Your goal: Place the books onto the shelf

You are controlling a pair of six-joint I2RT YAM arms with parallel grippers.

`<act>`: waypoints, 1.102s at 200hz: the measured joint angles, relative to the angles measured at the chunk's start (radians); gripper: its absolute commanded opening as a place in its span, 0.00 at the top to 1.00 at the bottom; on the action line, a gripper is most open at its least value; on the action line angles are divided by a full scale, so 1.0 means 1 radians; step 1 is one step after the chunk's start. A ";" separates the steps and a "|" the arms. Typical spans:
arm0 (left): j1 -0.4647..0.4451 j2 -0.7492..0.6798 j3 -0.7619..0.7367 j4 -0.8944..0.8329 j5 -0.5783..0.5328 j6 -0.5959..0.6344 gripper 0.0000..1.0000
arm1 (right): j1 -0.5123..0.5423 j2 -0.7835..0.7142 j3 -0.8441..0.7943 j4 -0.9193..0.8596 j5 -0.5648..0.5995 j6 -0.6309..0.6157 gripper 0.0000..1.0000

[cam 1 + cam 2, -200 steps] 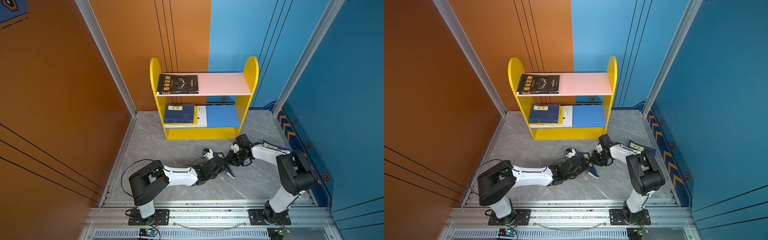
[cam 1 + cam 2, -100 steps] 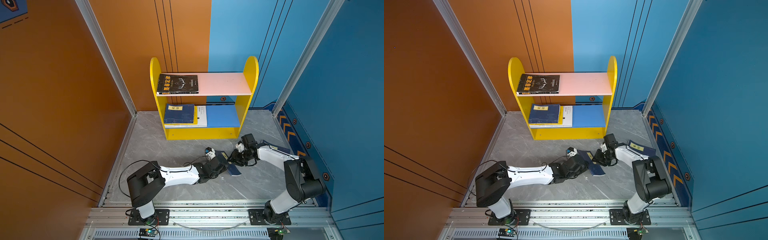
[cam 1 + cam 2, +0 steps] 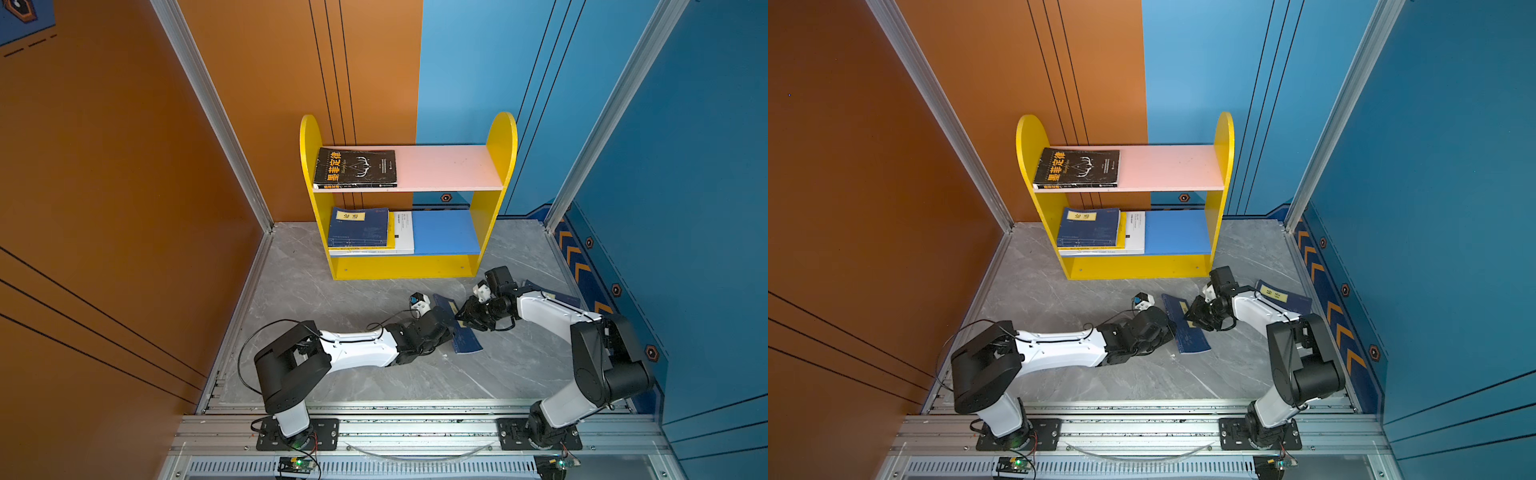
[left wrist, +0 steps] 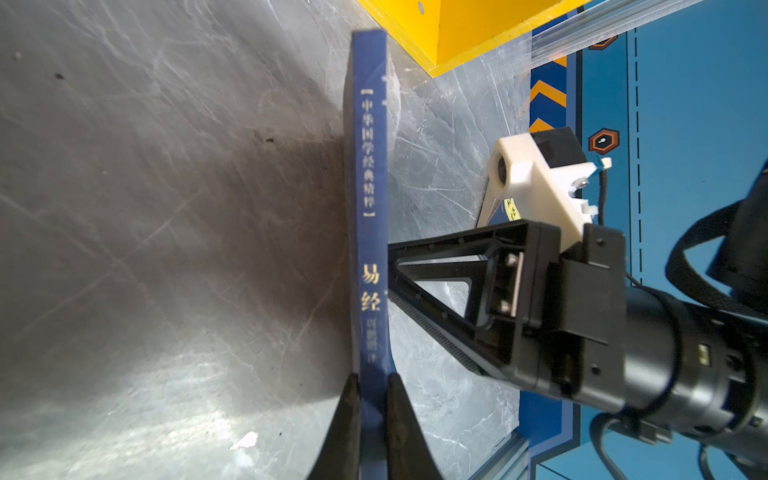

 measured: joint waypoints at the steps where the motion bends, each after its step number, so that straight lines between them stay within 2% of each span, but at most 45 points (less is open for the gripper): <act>1: 0.000 0.001 0.000 0.001 0.001 0.000 0.90 | 0.000 0.000 0.000 0.001 0.000 0.001 0.59; 16: 0.003 0.018 0.012 0.002 0.006 0.006 0.90 | -0.014 0.000 -0.006 0.005 -0.004 0.002 0.54; 69: 0.006 0.060 0.080 0.003 0.023 0.019 0.91 | -0.096 -0.024 -0.033 -0.019 0.070 0.000 0.47; 117: 0.005 0.078 0.105 -0.005 0.038 0.019 0.91 | -0.109 0.003 -0.050 -0.012 0.102 -0.003 0.48; 220: 0.010 0.101 0.134 -0.002 0.037 0.019 0.90 | -0.102 0.051 -0.039 0.073 0.041 0.000 0.49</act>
